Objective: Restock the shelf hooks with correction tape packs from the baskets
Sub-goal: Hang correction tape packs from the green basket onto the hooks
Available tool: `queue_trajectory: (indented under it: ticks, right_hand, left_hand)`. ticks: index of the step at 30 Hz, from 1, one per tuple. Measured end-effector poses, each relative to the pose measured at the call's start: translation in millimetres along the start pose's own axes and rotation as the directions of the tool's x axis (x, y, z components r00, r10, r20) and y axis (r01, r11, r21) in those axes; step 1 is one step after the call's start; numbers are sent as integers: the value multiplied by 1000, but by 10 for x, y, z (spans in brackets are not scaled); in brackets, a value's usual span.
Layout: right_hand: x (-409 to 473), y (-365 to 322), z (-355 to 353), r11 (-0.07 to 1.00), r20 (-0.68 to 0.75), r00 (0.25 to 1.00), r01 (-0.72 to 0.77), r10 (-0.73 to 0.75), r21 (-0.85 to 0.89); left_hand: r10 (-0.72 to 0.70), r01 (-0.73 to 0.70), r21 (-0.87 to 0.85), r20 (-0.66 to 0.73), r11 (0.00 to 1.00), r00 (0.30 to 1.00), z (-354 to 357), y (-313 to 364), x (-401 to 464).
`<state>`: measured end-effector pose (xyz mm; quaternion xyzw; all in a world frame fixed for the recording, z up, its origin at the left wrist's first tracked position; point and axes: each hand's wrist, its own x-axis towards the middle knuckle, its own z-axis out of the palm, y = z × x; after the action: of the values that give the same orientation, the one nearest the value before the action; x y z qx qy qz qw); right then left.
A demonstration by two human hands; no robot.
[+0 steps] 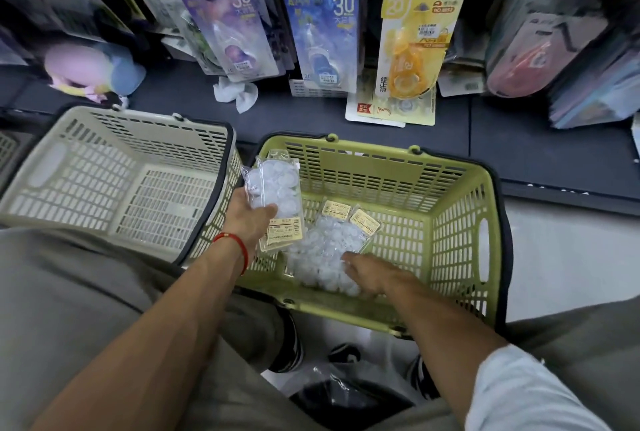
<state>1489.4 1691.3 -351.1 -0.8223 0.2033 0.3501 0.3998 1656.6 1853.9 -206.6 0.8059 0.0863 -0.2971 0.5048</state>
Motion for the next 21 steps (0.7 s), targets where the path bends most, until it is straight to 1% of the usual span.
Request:
queue_trajectory:
  ticks: [1, 3, 4, 5, 7, 8, 11, 13, 15, 18, 20, 21]
  right_hand:
    - [4, 30, -20, 1000, -35, 999, -22, 23, 17]
    - [-11, 74, -43, 991, -7, 998, -58, 59, 119]
    - [-30, 82, -45, 988, 16, 998, -62, 61, 140]
    - [-40, 82, -44, 992, 16, 999, -53, 51, 115]
    - [-41, 47, -26, 999, -49, 998, -30, 31, 36]
    - [-43, 31, -30, 999, -87, 996, -25, 27, 29]
    - [-118, -8, -201, 995, -140, 990, 12, 1, 95]
    - [-239, -44, -421, 988, -173, 985, 32, -5, 152]
    - [-389, -88, -664, 985, -232, 973, 44, -4, 169]
    - [-641, -129, -992, 965, -362, 930, 30, 69, 261]
    - [-801, -158, -1177, 936, -426, 895, 32, 129, 351]
    - [-867, -183, -1250, 911, -447, 881, 50, 152, 409]
  left_hand:
    - [2, -2, -2, 0, 1000, 1000, 5, 0, -2]
    - [4, -4, 3, 0, 1000, 1000, 9, 9, -20]
    - [6, -6, 2, 1, 1000, 1000, 10, 7, -25]
    - [8, -8, -5, 2, 1000, 1000, 9, 2, -28]
    - [9, -8, -29, 9, 1000, 1000, 0, 2, -43]
    - [11, -10, -34, 13, 999, 1000, -5, 2, -46]
    - [24, -23, -34, 28, 999, 999, -42, 8, -32]
    - [31, -28, -57, 39, 998, 999, -44, 29, -31]
    - [55, -50, -72, 65, 996, 996, -15, 57, -62]
    - [171, -176, 13, 164, 984, 972, 90, 66, -121]
    - [237, -269, 81, 285, 960, 929, 205, 65, -185]
    - [276, -329, 98, 350, 939, 895, 276, 60, -234]
